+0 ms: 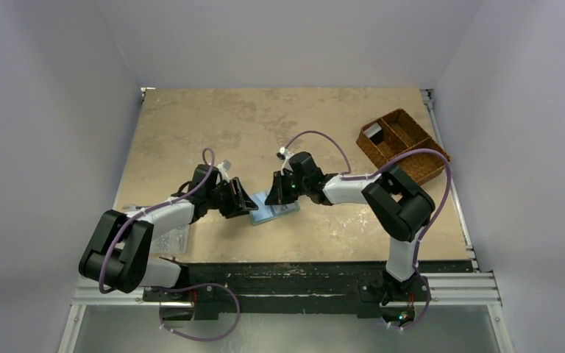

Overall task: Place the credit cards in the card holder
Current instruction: Open the card holder at the center of the board.

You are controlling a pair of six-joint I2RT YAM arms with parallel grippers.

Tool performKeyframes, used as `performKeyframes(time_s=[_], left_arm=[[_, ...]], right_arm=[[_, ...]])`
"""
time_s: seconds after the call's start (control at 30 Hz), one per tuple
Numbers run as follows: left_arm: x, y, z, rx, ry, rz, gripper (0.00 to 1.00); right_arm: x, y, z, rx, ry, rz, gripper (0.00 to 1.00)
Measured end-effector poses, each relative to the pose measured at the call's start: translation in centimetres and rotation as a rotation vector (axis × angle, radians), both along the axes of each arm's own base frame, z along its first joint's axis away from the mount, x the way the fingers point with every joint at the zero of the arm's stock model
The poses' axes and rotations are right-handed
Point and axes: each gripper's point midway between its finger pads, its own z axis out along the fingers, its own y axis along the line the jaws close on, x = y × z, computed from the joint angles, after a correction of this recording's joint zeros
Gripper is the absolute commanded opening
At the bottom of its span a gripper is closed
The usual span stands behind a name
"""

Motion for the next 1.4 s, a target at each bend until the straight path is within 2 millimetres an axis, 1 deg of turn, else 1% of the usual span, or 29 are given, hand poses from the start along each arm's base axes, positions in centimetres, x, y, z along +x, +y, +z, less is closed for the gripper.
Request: performKeyframes(time_s=[0.03, 0.13, 0.17, 0.23, 0.3, 0.37, 0.43, 0.5, 0.53, 0.6, 0.7, 0.9, 1.07, 1.27, 1.4], left_arm=[[0.0, 0.0, -0.1, -0.001, 0.003, 0.0, 0.38], [0.1, -0.1, -0.3, -0.004, 0.003, 0.0, 0.34], [0.1, -0.1, -0.3, -0.006, 0.002, 0.001, 0.33], [0.1, -0.1, -0.3, -0.007, 0.001, 0.002, 0.31], [0.2, -0.1, -0.3, -0.008, -0.001, 0.002, 0.29], [0.2, -0.2, -0.3, -0.009, -0.002, 0.002, 0.27], [0.2, -0.2, -0.3, -0.009, -0.003, 0.002, 0.25], [0.2, -0.2, -0.3, -0.009, -0.004, 0.002, 0.23], [0.2, -0.2, -0.3, -0.01, -0.004, 0.002, 0.23], [0.2, -0.1, -0.4, -0.009, -0.003, 0.003, 0.22], [0.1, 0.0, -0.5, -0.004, 0.0, 0.005, 0.22], [-0.3, 0.2, -0.7, 0.005, 0.007, 0.01, 0.22], [-0.3, 0.2, -0.7, 0.004, 0.005, 0.011, 0.22], [-0.2, 0.0, -0.3, -0.007, -0.003, 0.005, 0.22], [-0.3, -0.2, -0.1, -0.025, -0.002, -0.002, 0.22]], right_arm=[[0.0, -0.1, -0.2, -0.01, 0.001, -0.004, 0.17], [0.1, -0.8, -0.6, -0.056, -0.003, -0.02, 0.26], [0.1, -1.0, -0.5, -0.074, -0.01, -0.023, 0.28], [0.0, -1.2, 0.0, -0.108, -0.04, -0.022, 0.28], [-0.3, -0.8, 1.1, -0.136, -0.088, -0.004, 0.25], [-0.9, 0.2, 2.3, -0.152, -0.137, 0.025, 0.15], [-1.9, 1.3, 3.1, -0.16, -0.171, 0.06, 0.11], [-3.1, 2.1, 3.3, -0.162, -0.183, 0.095, 0.08], [-3.5, 2.2, 3.2, -0.166, -0.182, 0.106, 0.07], [-3.7, 2.1, 2.7, -0.182, -0.175, 0.114, 0.04], [-3.2, 1.9, 2.1, -0.203, -0.17, 0.108, 0.03], [-1.2, 2.4, 0.6, -0.247, -0.186, 0.073, 0.01], [-0.1, 1.6, -0.7, -0.305, -0.189, 0.03, 0.01], [0.9, 0.5, -1.0, -0.35, -0.207, -0.021, 0.01], [1.2, 0.2, -1.1, -0.353, -0.205, -0.035, 0.0]])
